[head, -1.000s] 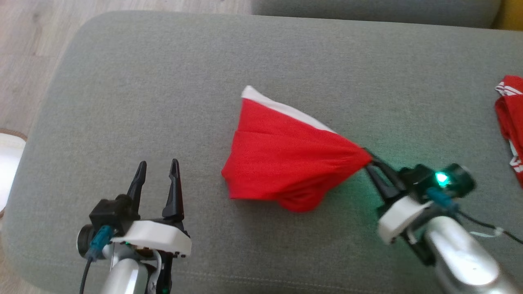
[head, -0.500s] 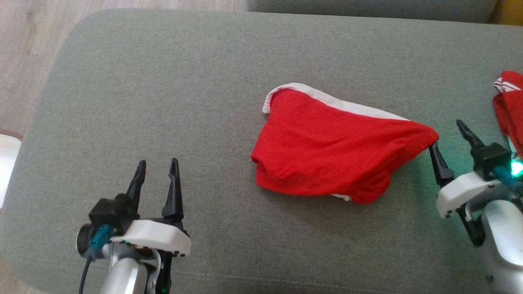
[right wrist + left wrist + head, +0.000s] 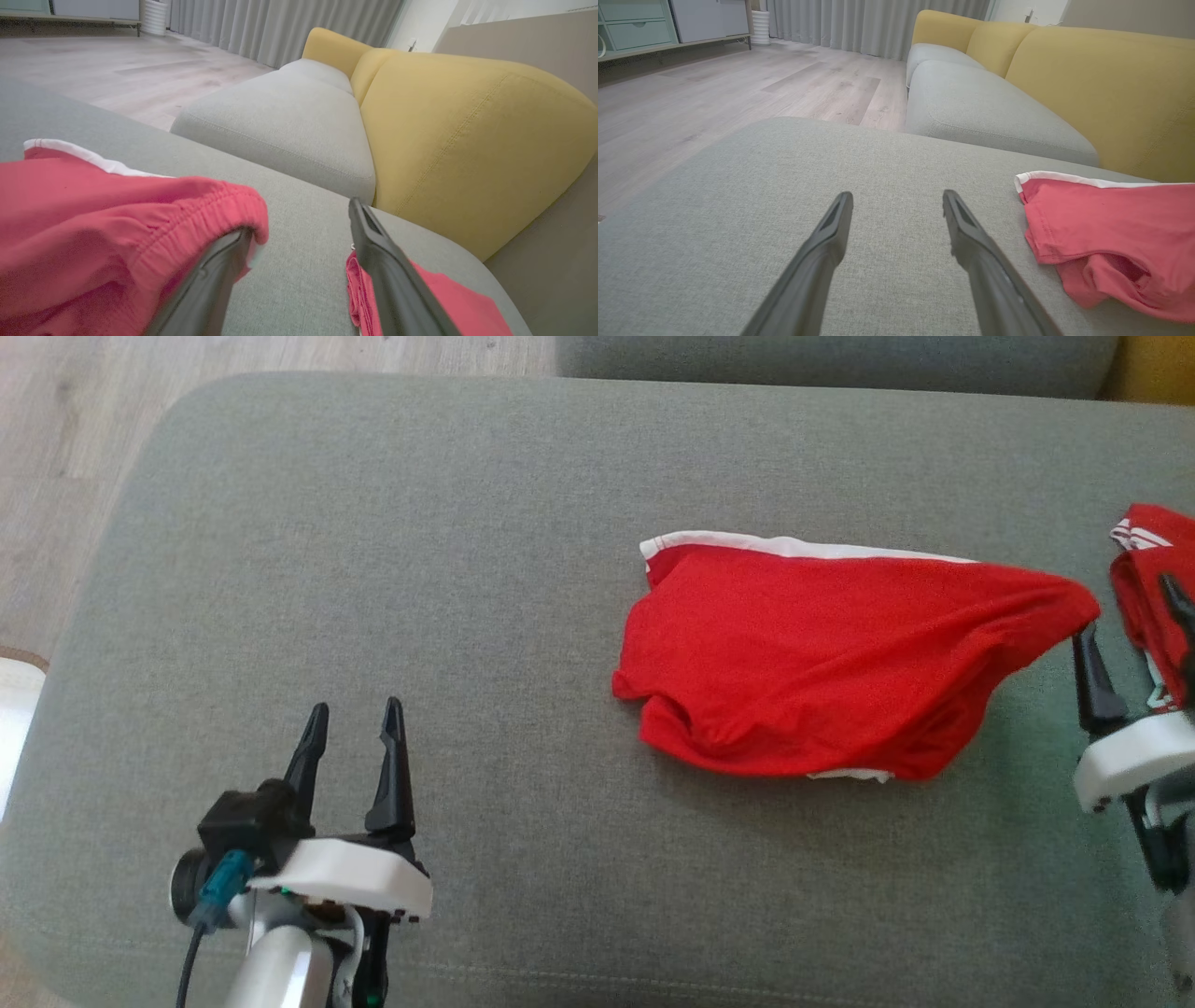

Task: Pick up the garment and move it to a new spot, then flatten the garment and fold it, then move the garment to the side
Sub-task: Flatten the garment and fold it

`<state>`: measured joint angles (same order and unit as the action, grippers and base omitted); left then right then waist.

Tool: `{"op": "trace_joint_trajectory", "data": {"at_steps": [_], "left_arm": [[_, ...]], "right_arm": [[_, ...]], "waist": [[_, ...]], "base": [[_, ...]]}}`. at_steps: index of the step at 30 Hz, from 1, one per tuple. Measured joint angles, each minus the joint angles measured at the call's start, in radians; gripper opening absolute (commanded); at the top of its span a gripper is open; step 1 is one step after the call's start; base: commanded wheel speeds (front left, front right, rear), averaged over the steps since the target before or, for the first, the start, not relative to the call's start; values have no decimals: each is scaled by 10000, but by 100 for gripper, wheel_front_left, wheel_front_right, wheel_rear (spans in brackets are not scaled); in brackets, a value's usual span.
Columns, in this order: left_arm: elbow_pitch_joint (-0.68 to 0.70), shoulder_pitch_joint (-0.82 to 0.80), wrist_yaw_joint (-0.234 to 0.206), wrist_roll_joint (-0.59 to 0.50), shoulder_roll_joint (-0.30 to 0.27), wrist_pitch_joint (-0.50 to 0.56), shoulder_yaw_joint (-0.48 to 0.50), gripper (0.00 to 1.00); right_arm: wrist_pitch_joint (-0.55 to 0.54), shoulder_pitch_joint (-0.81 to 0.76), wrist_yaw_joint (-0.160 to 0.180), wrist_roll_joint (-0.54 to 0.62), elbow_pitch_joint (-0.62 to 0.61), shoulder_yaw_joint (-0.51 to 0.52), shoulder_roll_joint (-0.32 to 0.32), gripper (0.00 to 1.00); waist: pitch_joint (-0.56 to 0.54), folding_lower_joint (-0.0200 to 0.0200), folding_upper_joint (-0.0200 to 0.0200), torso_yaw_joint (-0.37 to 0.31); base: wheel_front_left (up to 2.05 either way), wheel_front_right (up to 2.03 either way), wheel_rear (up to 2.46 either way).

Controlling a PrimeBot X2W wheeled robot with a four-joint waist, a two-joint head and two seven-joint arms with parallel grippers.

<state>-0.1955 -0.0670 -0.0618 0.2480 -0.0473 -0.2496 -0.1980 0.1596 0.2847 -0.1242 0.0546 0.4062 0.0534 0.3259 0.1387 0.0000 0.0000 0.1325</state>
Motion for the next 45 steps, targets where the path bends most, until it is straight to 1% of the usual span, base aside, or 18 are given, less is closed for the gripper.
{"op": "trace_joint_trajectory", "data": {"at_steps": [2,6,12,15,16,23,27,30,34,35,38,41,45], "left_arm": [[0,4,0,0,0,0,4,100],[12,5,-2,13,0,0,21,100],[17,4,-13,13,0,0,36,100],[17,3,-13,13,0,0,31,100],[17,3,-13,13,0,0,33,100],[17,35,-61,13,0,0,35,100],[13,68,-61,13,0,0,4,100],[13,69,-58,15,0,0,-109,100],[12,62,-52,48,0,0,-209,100],[12,62,-52,48,0,0,-209,100],[13,57,-59,81,0,0,-261,100],[13,8,-79,171,0,0,-366,100],[25,-46,-98,242,-2,0,-545,100]], "right_arm": [[-378,-274,0,-2,-437,-23,38,100],[-999,-918,0,-142,-909,-336,56,100],[-1712,-1458,0,-569,-1085,-1076,23,100],[-1722,-1595,0,-876,-1081,-1244,102,100],[-1743,-1613,0,-915,-1124,-1241,167,100],[-2374,-2365,0,-888,-3018,-648,566,100],[-2842,-2578,0,-727,-4077,-115,583,100],[-3022,-2528,0,-725,-4460,-134,581,100],[-3231,-2045,0,-920,-4401,-867,569,100],[-3231,-2045,0,-920,-4401,-867,569,100],[-3350,-1019,0,-1122,-3963,-1615,635,100],[-3507,172,0,-1515,-3108,-2290,702,100],[-3870,1463,0,-2196,-1538,-3062,719,100]], "waist": [[15,1,0,18],[75,0,0,12],[187,0,0,-142],[205,1,0,-236],[197,1,0,-263],[-25,0,0,-473],[-129,0,0,-510],[-141,0,0,-450],[-78,0,0,-222],[-78,0,0,-222],[21,0,0,28],[141,1,0,343],[335,1,0,834]], "base": [[0,0,0],[0,0,0],[0,0,0],[0,0,0],[0,0,0],[0,0,0],[0,0,0],[0,0,0],[0,0,0],[0,0,0],[0,0,0],[0,0,0],[0,0,0]]}}
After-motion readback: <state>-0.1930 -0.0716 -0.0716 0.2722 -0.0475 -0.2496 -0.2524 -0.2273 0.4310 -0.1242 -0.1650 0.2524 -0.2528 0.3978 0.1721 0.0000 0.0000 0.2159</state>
